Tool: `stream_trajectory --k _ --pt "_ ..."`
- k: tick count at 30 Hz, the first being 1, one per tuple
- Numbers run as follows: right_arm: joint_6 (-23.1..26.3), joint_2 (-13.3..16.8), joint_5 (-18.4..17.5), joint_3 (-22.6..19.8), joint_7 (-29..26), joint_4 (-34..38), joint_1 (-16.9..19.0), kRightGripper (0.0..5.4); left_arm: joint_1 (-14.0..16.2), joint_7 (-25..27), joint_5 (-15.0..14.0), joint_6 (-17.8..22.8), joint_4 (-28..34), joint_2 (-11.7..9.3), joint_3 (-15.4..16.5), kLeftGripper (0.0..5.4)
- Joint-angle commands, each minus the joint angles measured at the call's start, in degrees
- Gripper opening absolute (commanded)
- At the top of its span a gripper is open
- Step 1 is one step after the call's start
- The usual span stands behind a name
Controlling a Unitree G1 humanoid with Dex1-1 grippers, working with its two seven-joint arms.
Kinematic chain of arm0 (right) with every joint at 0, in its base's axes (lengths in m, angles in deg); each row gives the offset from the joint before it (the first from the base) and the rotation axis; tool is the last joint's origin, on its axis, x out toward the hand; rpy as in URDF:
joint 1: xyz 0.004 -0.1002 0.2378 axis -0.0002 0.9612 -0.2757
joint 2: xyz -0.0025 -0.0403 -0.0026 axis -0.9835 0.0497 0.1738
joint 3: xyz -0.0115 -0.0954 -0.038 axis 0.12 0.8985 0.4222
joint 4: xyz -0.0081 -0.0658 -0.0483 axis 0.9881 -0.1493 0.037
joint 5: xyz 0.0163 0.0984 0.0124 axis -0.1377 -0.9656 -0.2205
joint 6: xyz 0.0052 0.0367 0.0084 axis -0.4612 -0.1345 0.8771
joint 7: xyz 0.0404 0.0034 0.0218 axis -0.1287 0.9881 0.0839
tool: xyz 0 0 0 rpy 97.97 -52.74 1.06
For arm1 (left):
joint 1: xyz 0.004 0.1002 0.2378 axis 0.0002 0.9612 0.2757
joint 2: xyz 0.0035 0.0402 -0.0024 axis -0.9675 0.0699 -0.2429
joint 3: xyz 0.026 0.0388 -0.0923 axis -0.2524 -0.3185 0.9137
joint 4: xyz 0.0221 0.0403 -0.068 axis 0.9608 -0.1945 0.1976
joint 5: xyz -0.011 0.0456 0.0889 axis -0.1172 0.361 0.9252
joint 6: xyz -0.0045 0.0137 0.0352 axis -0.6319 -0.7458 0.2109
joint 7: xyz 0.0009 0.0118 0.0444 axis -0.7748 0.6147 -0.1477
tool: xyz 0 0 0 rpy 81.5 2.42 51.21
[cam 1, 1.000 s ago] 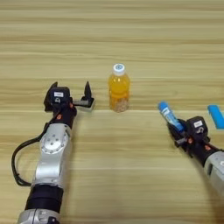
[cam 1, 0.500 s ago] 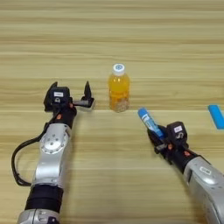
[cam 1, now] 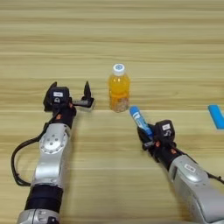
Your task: Move the objects on the table
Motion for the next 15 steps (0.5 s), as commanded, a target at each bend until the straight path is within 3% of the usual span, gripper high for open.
stream_trajectory --k 1,15 --pt "0.6 -0.3 -0.1 0.9 -0.3 -0.9 0.3 1.78 -0.1 -0.1 0.2 0.5 -0.5 -0.2 0.2 5.4" --pt "-3.6 0.8 1.4 0.7 0.2 0.9 0.2 3.41 -0.2 -0.2 0.4 0.2 -0.9 -0.1 0.1 5.4"
